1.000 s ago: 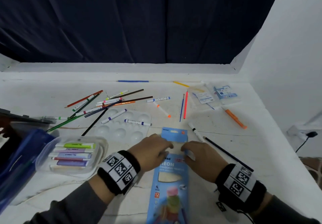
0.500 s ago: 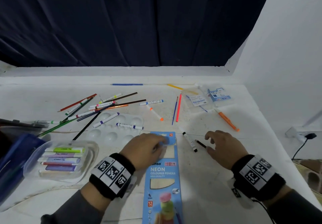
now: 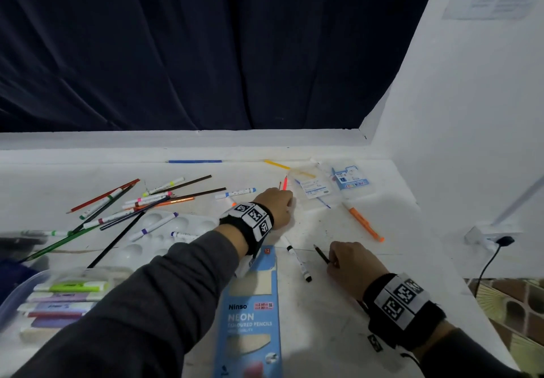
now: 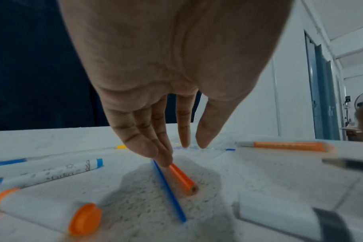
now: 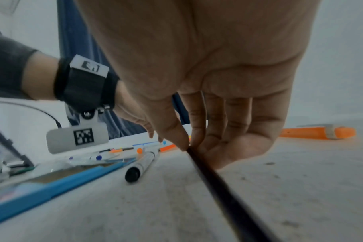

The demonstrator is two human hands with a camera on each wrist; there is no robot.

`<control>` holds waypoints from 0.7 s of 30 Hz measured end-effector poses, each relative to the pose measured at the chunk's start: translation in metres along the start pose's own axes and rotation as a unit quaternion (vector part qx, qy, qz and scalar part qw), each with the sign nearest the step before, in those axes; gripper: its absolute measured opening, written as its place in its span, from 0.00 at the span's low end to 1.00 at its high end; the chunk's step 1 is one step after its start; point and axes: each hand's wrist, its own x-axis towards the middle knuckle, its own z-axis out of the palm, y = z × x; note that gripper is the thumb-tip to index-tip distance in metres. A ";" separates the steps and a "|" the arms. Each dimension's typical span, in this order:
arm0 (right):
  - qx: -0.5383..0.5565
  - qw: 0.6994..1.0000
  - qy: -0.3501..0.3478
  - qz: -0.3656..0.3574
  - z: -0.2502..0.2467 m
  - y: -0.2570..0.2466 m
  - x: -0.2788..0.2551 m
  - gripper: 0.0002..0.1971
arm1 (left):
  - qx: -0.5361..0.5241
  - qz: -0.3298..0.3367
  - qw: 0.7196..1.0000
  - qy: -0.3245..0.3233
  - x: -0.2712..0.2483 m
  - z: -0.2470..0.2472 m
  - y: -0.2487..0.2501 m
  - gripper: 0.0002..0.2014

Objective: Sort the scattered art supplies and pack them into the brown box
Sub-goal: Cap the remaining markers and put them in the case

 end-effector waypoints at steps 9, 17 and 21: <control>0.135 0.988 0.069 0.002 -0.015 0.001 0.011 0.04 | 0.029 -0.023 0.999 -0.014 0.022 0.006 -0.003 0.07; 0.169 0.979 0.114 0.005 -0.021 -0.009 0.005 0.04 | -0.029 -0.039 0.999 0.005 0.020 0.002 -0.002 0.05; 0.179 0.972 0.153 -0.014 -0.021 -0.015 0.001 0.07 | -0.051 -0.042 0.998 0.008 0.018 0.001 -0.001 0.06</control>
